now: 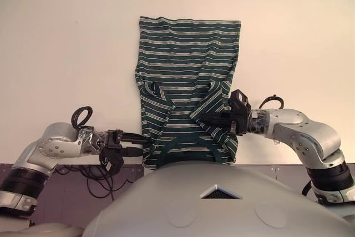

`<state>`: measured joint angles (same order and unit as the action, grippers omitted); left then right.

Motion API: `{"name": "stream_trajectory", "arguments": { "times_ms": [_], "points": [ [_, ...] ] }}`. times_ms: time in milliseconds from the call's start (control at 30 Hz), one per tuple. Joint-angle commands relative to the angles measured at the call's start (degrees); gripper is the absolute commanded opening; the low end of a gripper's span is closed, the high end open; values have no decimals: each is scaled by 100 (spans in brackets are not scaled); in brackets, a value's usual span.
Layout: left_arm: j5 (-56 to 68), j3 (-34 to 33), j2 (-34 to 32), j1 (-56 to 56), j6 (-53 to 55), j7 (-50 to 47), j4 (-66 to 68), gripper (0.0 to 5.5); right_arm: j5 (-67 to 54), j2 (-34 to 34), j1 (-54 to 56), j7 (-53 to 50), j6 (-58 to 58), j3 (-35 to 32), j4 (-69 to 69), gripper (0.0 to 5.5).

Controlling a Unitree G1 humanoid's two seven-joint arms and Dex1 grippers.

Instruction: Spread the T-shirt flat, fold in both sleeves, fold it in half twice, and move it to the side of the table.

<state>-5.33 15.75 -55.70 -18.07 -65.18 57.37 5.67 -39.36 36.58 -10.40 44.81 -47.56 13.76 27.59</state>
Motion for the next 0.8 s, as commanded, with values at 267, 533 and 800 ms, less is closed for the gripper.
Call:
{"name": "stream_trajectory", "arguments": {
  "times_ms": [267,533,800],
  "points": [
    [-917,551,-195,133,-33,-302,775,192,44,839,-536,818,879,-1408,476,230],
    [-1183,821,-212,115,-128,-567,1018,192,2506,1238,-2053,2120,5605,-2378,-1309,230],
    [-1441,983,-214,185,-302,-767,1394,172,4528,981,-2355,1482,9168,-1622,-2934,233]
  ]
}}
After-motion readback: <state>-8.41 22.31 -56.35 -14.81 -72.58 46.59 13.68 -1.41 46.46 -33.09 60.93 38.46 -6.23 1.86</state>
